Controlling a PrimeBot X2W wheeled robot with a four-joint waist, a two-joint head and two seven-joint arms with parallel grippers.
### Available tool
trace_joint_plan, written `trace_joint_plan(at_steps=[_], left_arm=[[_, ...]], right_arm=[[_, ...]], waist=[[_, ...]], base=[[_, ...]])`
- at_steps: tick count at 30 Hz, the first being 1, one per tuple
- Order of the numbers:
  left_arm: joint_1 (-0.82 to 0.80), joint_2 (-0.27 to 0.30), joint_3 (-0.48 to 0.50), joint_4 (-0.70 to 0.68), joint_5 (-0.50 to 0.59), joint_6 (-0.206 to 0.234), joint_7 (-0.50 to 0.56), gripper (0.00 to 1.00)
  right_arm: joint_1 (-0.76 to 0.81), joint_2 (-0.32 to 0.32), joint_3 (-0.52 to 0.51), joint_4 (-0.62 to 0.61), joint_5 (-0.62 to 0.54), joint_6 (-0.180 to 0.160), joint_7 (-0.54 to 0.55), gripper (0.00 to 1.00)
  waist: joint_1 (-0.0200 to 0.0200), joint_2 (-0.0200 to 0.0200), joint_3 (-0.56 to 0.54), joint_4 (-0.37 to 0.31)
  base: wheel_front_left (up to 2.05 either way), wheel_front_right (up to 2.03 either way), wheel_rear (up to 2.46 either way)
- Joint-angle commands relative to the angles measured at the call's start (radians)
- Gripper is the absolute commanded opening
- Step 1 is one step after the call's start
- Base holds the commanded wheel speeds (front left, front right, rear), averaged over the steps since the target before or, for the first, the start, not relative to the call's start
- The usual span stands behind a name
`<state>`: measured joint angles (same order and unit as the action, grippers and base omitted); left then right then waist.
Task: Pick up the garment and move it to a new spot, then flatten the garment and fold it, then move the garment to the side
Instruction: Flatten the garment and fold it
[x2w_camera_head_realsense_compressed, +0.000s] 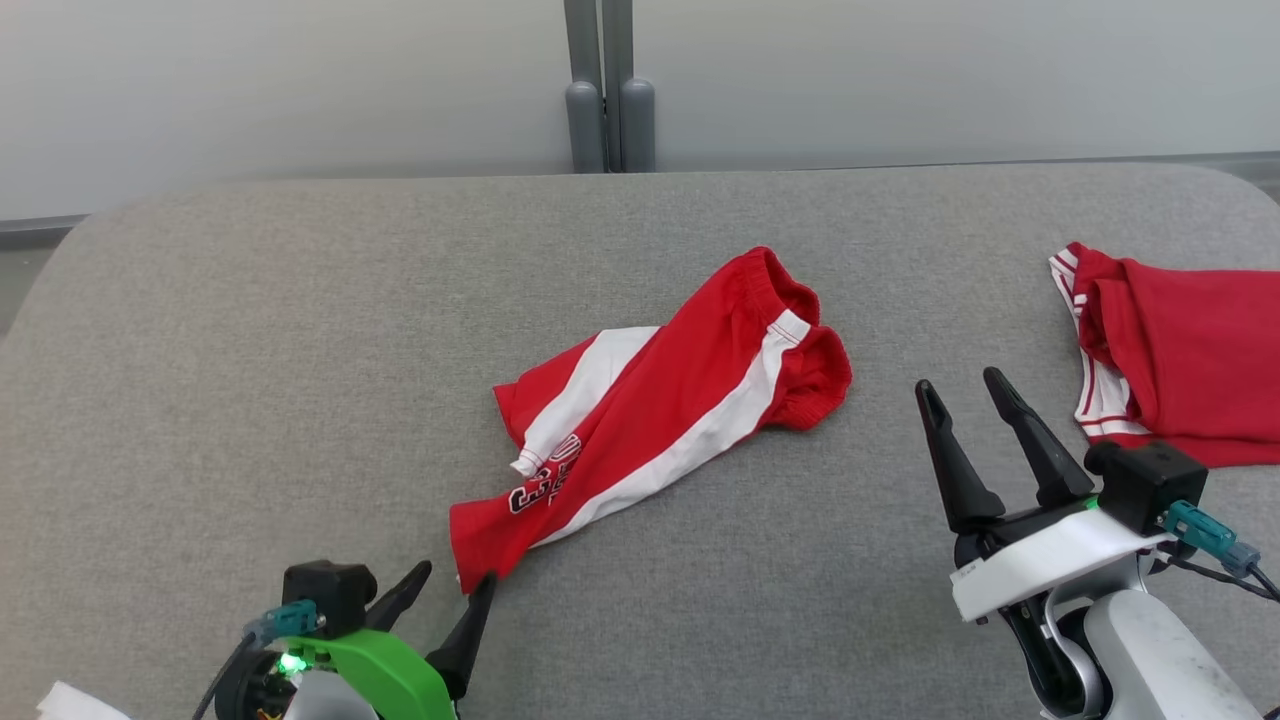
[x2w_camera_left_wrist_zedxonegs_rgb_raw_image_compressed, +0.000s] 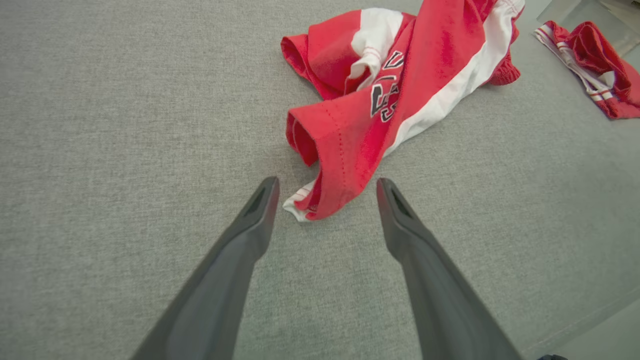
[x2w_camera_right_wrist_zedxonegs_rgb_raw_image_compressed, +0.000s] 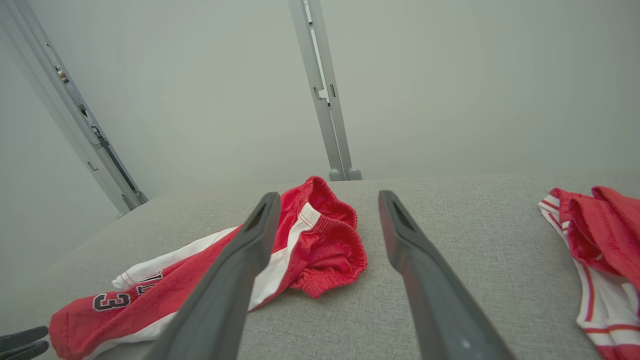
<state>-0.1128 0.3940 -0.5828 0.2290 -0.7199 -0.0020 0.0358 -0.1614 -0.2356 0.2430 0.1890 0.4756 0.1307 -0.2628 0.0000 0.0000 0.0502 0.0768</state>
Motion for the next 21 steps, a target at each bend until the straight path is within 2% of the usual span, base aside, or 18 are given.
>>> trace_joint_plan(at_steps=[1,5,6,7,12,17,21], left_arm=[[-0.028,-0.011,0.008,0.005,-0.014,-0.011,0.002,1.0],[-0.059,-0.019,0.009,0.052,-0.031,-0.041,0.001,1.0],[-0.069,-0.026,0.012,0.058,-0.039,-0.051,-0.006,0.41],[-0.075,-0.027,0.015,0.059,-0.046,-0.057,-0.011,0.0],[-0.09,-0.024,0.059,-0.002,-0.101,-0.079,-0.04,0.0],[-0.131,0.004,0.118,-0.027,-0.102,-0.036,-0.058,0.0],[-0.201,0.003,0.15,0.042,-0.123,-0.004,-0.025,0.0]], right_arm=[[-0.01,-0.004,-0.003,-0.001,-0.008,0.0,-0.002,1.0],[-0.017,0.0,-0.001,0.0,-0.009,0.0,-0.002,1.0],[-0.021,0.001,0.002,0.0,-0.01,0.0,-0.002,1.0],[-0.023,0.002,0.0,0.0,-0.011,0.0,-0.002,1.0],[-0.024,0.01,-0.018,-0.008,-0.018,0.0,-0.002,1.0],[-0.034,0.017,-0.017,-0.012,-0.022,0.0,-0.002,1.0],[-0.05,0.014,-0.007,-0.008,-0.025,0.0,-0.002,1.0]], waist=[[0.0,0.0,0.02,-0.021],[0.0,0.0,0.042,-0.039],[0.0,0.0,0.047,-0.044],[0.0,0.0,0.051,-0.047],[0.0,0.0,0.07,-0.057],[0.0,0.0,0.099,-0.071],[0.0,0.0,0.13,-0.087]], base=[[0.0,0.0,0.0],[0.0,0.0,0.0],[0.0,0.0,0.0],[0.0,0.0,0.0],[0.0,0.0,0.0],[0.0,0.0,0.0],[0.0,0.0,0.0]])
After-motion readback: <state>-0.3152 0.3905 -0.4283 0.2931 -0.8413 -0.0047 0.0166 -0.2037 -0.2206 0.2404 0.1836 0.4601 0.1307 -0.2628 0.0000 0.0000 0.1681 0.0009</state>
